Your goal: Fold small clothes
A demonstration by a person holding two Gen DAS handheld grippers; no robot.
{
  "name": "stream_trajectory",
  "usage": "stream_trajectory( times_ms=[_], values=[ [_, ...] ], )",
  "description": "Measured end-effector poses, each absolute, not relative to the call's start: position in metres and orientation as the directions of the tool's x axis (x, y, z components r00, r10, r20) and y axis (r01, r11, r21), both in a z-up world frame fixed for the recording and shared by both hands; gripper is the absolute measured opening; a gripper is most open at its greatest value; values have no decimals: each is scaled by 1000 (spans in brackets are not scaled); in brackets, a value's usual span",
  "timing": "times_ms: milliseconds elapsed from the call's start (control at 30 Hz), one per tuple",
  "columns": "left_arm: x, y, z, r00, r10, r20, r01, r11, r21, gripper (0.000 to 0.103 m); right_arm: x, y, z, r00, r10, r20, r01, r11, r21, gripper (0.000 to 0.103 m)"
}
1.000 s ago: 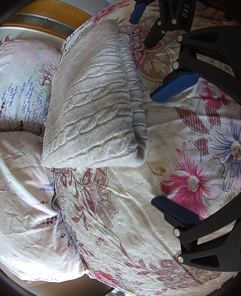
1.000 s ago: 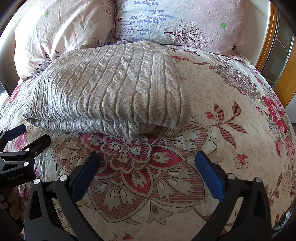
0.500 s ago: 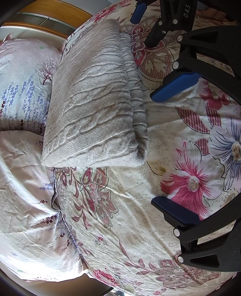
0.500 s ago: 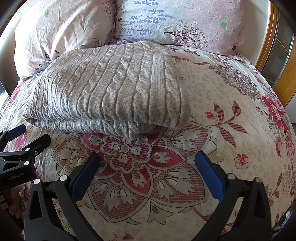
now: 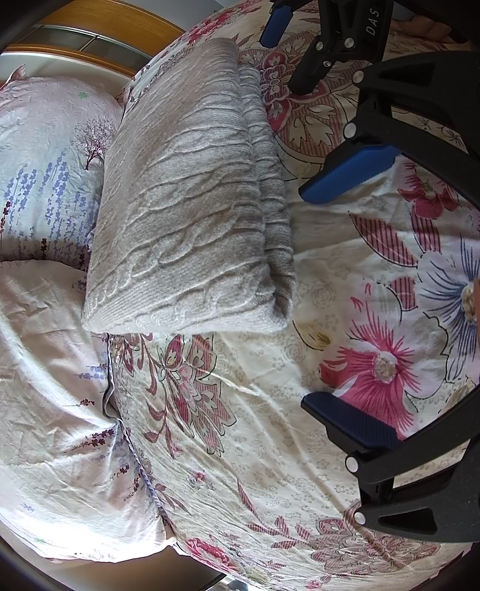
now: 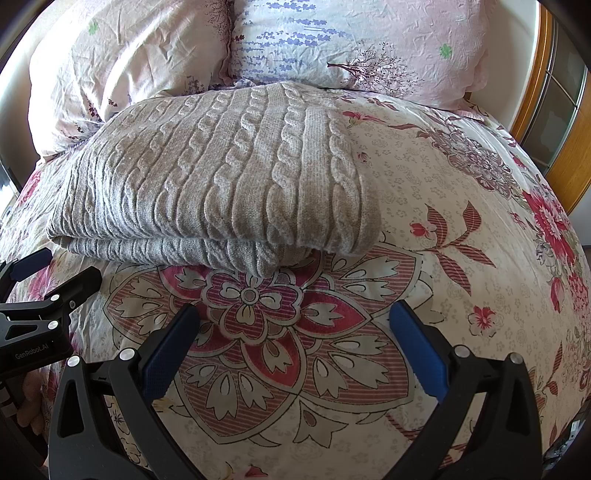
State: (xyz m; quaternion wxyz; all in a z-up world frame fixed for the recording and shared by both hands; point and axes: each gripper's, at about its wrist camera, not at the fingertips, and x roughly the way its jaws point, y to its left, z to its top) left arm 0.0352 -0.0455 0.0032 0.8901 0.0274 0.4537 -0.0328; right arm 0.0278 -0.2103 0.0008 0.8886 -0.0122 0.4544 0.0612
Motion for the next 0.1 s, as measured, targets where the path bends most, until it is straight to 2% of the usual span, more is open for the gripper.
stream_trajectory(
  times_ms=[100],
  values=[
    [35, -46, 3, 586, -34, -810, 84, 996, 19, 101, 28, -210, 0, 580, 98, -809, -120, 992, 34, 102]
  ],
)
